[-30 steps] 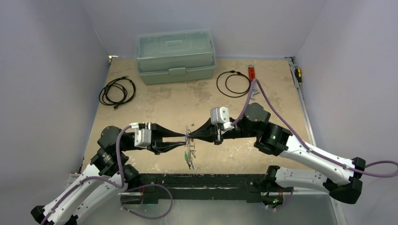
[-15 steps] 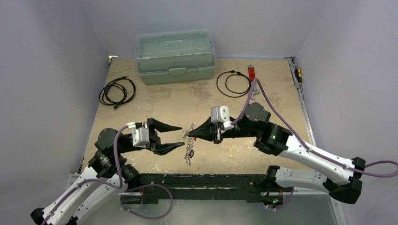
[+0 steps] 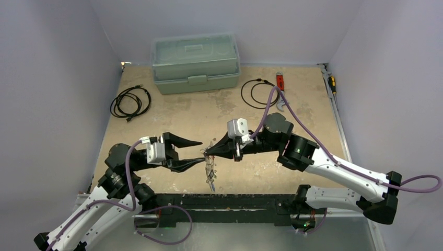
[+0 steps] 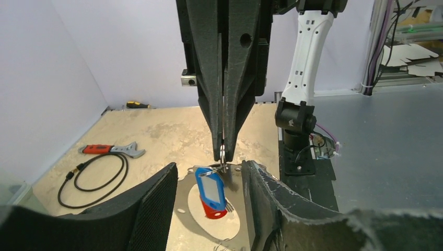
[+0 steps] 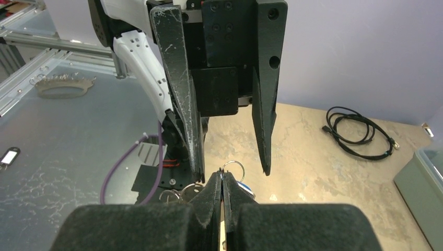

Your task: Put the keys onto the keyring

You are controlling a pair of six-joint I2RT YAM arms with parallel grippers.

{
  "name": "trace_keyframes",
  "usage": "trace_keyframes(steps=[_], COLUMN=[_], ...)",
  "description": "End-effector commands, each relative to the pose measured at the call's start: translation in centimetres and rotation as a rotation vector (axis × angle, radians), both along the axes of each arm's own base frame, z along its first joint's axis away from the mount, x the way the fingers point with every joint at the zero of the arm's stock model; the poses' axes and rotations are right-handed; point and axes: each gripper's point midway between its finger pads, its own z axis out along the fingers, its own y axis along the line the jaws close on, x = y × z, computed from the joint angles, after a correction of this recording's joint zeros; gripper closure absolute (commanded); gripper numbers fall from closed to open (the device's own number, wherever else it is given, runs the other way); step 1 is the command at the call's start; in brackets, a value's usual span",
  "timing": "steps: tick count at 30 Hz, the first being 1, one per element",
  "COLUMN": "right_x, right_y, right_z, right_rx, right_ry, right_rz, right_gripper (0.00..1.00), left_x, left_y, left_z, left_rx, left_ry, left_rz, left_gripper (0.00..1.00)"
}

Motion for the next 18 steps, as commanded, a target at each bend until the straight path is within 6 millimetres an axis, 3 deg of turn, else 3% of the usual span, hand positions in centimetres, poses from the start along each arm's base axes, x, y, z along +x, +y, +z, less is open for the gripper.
trace_keyframes(steps=[1, 13, 18], right_x=[-0.66, -0.88, -0.94], right_y=[-0.05, 0.18, 0.45], right_z=[4.76, 5.58, 5.51], right_rx=[0.126, 0.153, 0.152], right_ry=[-0.063, -0.072, -0.067], right_rz=[0.031, 0.05, 0.062], right_gripper=[1.0, 1.0, 1.0], left_x=[-0.67, -0.64, -0.58], left_y=[-0.27, -0.43, -0.34], left_z=[0.76, 0.6, 0.76], left_rx=[-0.013, -0.002, -0.008], left_ry=[-0.03, -0.023, -0.022], left_rz=[-0.046, -0.053, -0.045], left_gripper=[0.54, 0.79, 0.83])
